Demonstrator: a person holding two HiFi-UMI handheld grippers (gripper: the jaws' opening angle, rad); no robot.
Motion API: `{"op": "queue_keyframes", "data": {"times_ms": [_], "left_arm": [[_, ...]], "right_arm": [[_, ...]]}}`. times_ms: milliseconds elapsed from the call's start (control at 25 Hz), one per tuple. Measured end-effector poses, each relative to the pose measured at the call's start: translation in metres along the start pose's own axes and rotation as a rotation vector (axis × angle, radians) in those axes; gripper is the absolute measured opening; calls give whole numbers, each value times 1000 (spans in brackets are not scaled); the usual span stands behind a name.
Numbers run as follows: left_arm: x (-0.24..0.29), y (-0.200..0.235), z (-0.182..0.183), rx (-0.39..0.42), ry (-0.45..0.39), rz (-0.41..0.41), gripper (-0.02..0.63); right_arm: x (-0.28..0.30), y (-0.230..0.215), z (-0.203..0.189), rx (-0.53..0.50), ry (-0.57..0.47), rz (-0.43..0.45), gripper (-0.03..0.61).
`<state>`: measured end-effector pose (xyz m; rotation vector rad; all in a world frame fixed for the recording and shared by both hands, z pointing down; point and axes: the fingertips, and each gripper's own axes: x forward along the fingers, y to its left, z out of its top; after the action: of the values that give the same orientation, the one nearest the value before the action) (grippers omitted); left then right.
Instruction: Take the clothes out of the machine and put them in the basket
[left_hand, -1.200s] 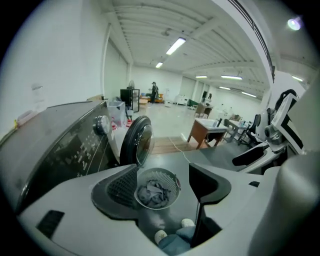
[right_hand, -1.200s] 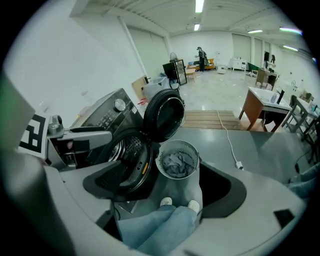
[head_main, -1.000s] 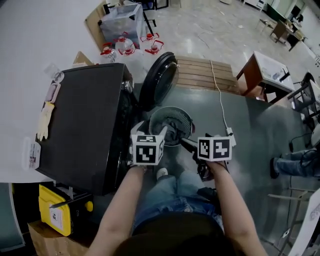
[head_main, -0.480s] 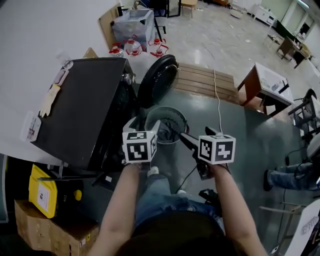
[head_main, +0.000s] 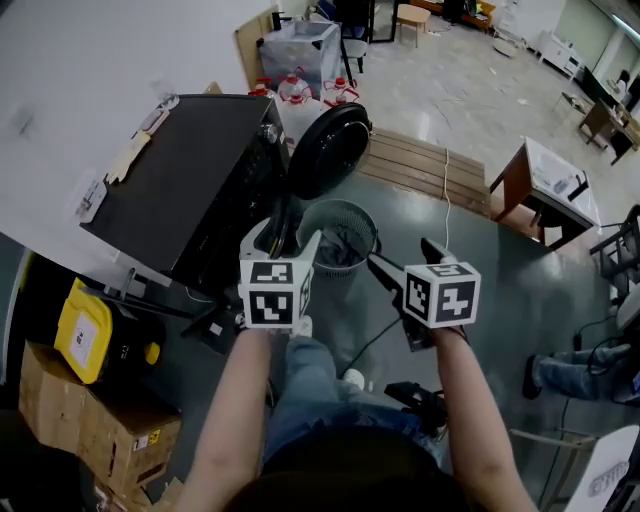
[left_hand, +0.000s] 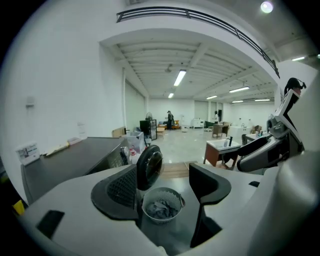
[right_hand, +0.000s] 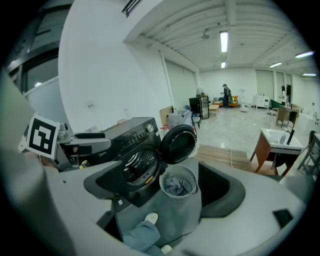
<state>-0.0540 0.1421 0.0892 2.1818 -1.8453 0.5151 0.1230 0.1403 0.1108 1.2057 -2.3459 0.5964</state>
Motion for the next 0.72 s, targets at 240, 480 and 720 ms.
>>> {"op": "queue_keyframes", "data": {"times_ms": [240,480,720], "left_arm": [[-45,-10,33,45,-163,24,322],[-76,5,58,81,-293,9,322],[-84,35,79,122,-344,18,322]], "right_arm": [[-38,10,24,-108,-166,-15,465],[-57,24,56,-200,-304,-33,447],[-70,39,94,-317,-437,-73,395]]}}
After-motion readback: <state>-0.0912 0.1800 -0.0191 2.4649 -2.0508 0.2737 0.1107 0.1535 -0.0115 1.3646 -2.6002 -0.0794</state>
